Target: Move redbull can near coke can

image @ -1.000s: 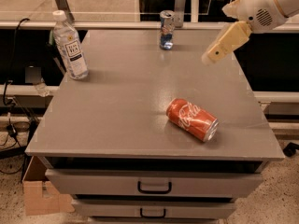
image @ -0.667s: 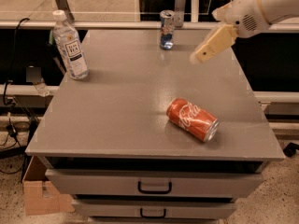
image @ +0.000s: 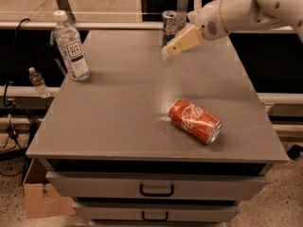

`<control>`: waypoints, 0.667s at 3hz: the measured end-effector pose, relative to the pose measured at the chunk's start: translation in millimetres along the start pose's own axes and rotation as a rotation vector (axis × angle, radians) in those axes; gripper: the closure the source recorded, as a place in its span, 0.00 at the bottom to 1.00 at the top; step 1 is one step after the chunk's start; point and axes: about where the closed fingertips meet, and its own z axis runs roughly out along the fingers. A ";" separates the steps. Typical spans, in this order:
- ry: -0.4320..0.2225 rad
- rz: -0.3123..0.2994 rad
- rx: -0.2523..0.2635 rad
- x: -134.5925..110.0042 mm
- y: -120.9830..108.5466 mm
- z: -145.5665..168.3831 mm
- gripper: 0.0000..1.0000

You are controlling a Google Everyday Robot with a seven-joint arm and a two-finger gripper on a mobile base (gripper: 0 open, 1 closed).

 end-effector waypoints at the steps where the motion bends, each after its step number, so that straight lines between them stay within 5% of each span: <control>1: -0.026 0.026 0.051 5.9 -31.2 27.6 0.00; 2: -0.036 0.079 0.128 21.1 -72.0 51.9 0.00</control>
Offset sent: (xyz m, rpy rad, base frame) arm 0.1161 -0.0252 -0.0404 0.0630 -0.0430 -0.2239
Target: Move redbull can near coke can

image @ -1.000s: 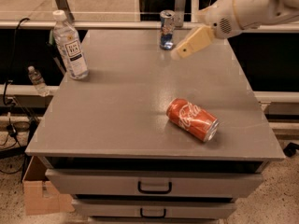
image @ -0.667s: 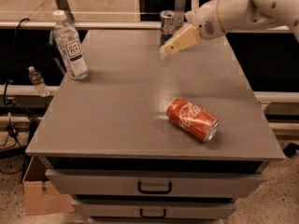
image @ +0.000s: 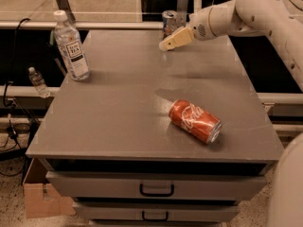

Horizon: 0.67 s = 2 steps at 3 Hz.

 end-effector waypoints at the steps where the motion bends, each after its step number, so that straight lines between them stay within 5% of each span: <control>1: -0.023 0.040 0.031 2.6 -22.9 17.1 0.00; 2: -0.041 0.065 0.065 -2.5 -41.2 36.7 0.00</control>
Offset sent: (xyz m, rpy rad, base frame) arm 0.0941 0.0012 -0.0019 0.0904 -0.0313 -0.1415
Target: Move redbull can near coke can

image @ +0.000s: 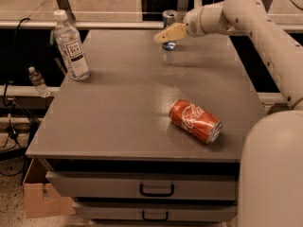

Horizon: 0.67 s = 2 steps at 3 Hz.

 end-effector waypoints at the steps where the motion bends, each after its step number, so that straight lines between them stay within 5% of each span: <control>1: -0.006 0.027 0.046 -4.6 -11.5 17.0 0.00; 2: 0.005 0.063 0.065 -3.8 -9.6 30.7 0.18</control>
Offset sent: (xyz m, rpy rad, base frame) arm 0.0327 0.0221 -0.0130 0.0383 0.0465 -0.1315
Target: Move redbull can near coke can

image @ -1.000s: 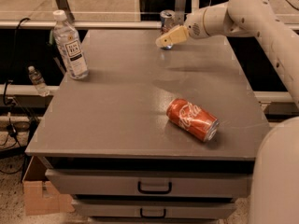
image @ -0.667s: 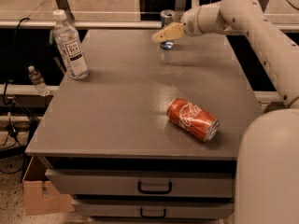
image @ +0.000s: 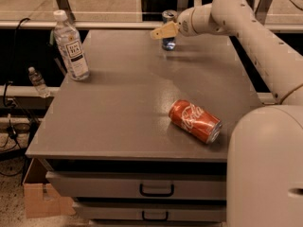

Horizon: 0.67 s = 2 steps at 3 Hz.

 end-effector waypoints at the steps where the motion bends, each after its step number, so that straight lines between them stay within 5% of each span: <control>1: 0.005 0.026 -0.011 4.2 6.9 3.4 0.40; 2: -0.008 0.027 -0.033 -1.5 15.1 2.1 0.64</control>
Offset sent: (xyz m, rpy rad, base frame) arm -0.0159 0.0143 0.0111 0.0483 0.0098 0.0384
